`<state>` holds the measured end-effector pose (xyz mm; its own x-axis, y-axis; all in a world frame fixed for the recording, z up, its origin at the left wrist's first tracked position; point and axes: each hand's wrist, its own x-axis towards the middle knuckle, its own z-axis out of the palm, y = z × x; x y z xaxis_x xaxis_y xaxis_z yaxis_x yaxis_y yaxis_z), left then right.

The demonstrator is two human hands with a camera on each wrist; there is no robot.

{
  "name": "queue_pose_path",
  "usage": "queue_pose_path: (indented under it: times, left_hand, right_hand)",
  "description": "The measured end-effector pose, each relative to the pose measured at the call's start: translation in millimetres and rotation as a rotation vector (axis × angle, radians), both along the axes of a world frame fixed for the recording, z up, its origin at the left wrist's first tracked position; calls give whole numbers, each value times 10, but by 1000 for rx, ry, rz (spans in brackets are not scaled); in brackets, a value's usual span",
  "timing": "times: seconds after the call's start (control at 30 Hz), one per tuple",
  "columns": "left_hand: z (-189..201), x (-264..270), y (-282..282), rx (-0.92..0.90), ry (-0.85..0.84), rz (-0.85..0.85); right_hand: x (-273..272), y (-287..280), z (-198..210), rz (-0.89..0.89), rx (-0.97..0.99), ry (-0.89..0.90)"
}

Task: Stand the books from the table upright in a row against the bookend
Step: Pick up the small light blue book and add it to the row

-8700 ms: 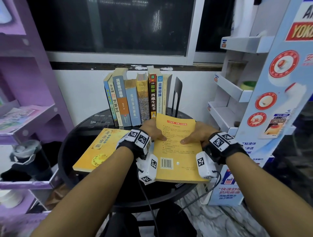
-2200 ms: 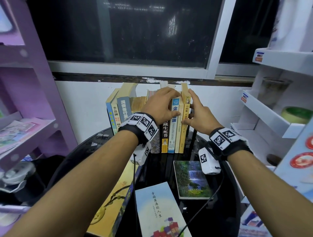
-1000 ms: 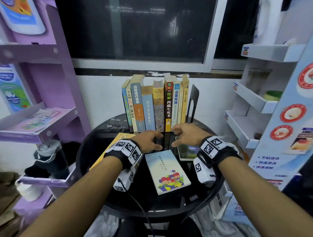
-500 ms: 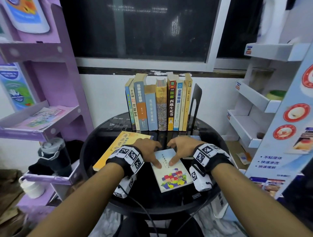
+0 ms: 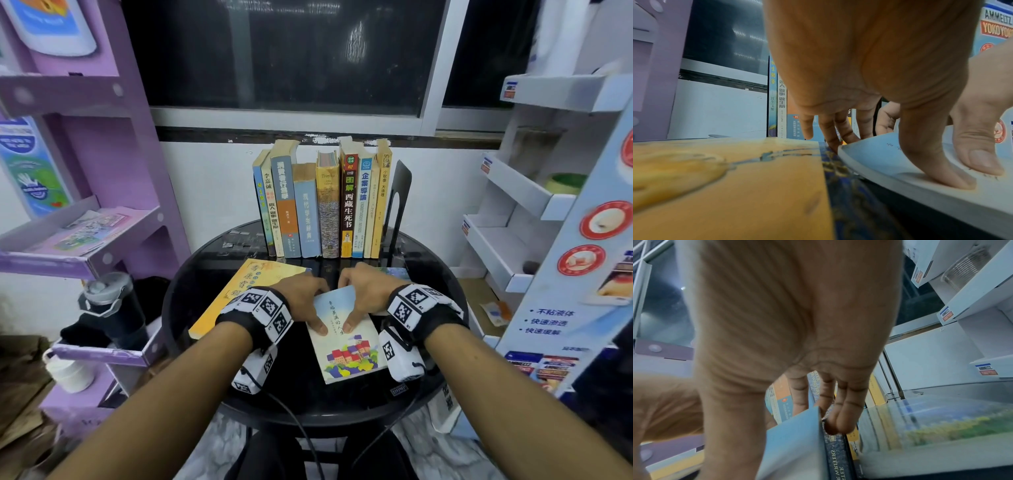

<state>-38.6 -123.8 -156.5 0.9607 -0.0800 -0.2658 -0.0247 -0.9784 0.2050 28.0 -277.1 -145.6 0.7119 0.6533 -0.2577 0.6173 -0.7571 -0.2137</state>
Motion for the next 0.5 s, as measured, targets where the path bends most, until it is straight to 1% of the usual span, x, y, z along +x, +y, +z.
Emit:
queue_pose_path:
  times: [0.1,0.23,0.33,0.43,0.5]
  left_hand:
    - [-15,-10,22,-59,-13,1]
    - [-12,-33,41,-148,-16,16]
    - [1,-51,49,-184,-12,30]
    - [32,-48,68,-234,-50,50]
    - [68,-30,98,-310,-97,76]
  right_hand:
    - [-6,-9,32,13,25,18]
    - [-30,-48,110,16,46,93]
    - [-39,-74,187,15,73,98]
    - [-35,-113,277,-5,125,118]
    - [-30,-146,345,-14,165,124]
